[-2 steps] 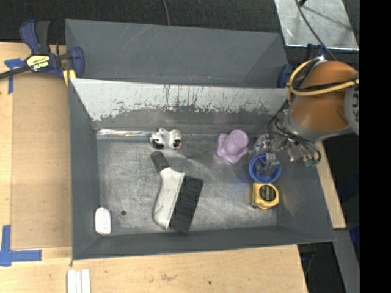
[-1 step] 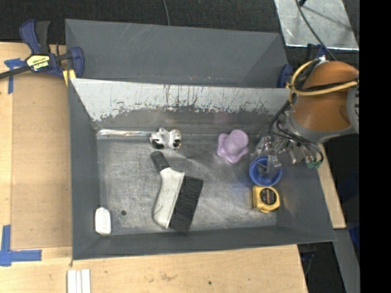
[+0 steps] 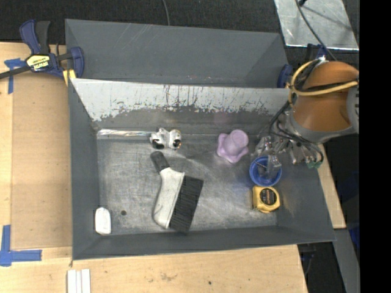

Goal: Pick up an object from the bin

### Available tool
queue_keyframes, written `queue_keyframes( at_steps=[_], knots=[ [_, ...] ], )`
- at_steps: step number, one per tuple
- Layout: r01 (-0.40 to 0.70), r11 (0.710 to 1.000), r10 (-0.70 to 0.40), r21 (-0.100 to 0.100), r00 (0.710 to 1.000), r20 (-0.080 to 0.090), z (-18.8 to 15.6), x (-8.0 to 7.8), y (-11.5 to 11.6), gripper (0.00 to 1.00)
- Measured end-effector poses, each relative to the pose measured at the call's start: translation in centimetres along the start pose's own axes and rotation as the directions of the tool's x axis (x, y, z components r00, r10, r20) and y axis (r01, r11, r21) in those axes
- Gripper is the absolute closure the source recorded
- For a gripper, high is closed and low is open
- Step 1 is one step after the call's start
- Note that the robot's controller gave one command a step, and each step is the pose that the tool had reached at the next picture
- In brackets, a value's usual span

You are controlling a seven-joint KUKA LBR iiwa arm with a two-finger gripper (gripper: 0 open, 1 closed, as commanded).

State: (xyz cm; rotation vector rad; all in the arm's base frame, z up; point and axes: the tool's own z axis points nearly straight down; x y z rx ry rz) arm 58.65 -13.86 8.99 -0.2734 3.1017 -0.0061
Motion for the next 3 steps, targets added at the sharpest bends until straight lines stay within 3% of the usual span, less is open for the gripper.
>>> queue_keyframes(
  at_steps=[1,2,3],
  knots=[
    [0.0,1.0,0.0,0.0,1.0,0.0,0.0,0.0,0.0,1.0],
    [0.002,1.0,-0.002,-0.001,1.0,-0.015,-18.5,1.3,1.9,1.0],
    [0.002,1.0,-0.002,-0.002,1.0,-0.016,-18.4,1.3,1.9,1.0]
  ],
)
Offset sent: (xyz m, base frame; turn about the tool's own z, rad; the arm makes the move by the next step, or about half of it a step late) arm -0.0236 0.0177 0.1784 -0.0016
